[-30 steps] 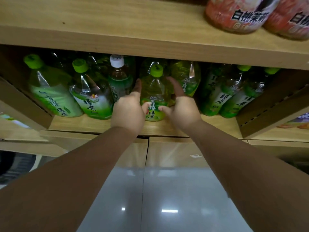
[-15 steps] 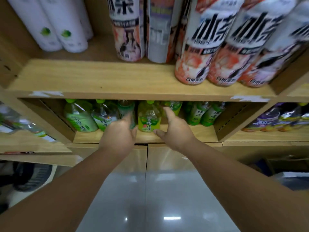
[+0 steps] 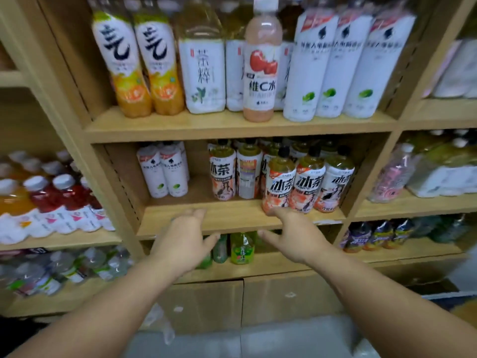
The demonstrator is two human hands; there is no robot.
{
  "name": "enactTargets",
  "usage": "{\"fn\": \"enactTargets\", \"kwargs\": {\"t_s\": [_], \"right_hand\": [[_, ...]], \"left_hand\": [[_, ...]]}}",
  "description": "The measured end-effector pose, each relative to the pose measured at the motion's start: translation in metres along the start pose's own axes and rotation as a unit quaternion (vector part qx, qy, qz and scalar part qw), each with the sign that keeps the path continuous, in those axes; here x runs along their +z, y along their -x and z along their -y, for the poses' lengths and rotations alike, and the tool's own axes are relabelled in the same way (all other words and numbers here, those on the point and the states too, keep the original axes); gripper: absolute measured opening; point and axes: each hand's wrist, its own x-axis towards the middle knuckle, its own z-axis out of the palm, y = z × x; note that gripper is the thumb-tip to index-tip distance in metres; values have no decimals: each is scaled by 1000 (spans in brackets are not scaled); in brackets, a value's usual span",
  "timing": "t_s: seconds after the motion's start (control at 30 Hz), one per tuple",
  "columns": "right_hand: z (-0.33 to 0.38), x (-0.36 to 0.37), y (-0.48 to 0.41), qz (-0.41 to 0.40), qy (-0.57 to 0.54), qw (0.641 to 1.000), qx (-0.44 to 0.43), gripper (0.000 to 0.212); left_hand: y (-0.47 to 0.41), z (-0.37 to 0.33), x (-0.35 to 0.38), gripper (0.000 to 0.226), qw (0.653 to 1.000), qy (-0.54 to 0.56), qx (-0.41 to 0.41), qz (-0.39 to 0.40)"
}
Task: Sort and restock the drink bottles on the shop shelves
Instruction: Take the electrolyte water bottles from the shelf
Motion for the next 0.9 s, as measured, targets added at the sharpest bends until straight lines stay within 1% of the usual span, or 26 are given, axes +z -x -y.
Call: {"fn": "enactTargets", "kwargs": {"t_s": [0.13,0.23,0.37,0.57,0.67,0.8,0.9], "right_hand": [[32,-55,2,-63,22,997,-26,62],[47,-92,-3,-96,24,994,-41,63],[51,-132,-14,-154,24,985,-68,61],[32,-176,-45,-220,-24,972,-79,63],[16,-189,-63,-240,-37,966,-89,65],[-2,-200,-84,-247,-55,962,-104,63],[-8,-206,-97,-241,-53,960,-130,54]], "left_hand": [[-7,-19,-66,76,996,-26,55,-65],[-17,-36,-101,75,992,-9,72,-100],[-29,-62,-127,73,986,18,96,-132],[-61,-101,-147,79,985,58,79,-142],[-85,-123,-155,80,980,111,62,-154],[-114,-149,-155,81,964,187,34,-186],[-132,-160,-147,79,950,231,13,-211]]}}
